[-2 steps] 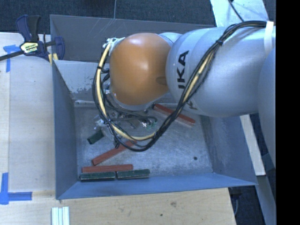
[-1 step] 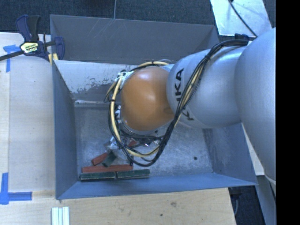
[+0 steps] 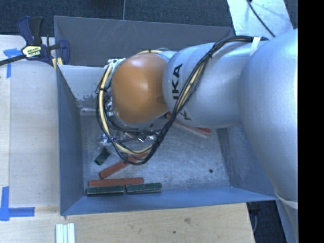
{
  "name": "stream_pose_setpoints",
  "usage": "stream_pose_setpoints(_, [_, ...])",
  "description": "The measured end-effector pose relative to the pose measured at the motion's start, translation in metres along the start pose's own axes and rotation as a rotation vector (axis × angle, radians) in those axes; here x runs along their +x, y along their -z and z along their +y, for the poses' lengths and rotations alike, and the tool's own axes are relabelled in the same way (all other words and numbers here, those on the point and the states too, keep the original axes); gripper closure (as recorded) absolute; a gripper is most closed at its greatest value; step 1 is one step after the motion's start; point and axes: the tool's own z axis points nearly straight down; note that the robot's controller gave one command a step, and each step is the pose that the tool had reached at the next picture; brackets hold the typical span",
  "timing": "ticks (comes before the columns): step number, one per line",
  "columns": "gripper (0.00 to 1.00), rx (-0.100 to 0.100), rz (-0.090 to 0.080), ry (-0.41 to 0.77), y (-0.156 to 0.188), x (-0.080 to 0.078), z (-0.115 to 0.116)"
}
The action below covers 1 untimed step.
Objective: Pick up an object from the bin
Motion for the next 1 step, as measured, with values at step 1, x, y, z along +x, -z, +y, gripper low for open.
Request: stream_pose_setpoints(1, [1.00, 0.005, -0.003, -0.028, 0.1191, -0.0252, -0.0538])
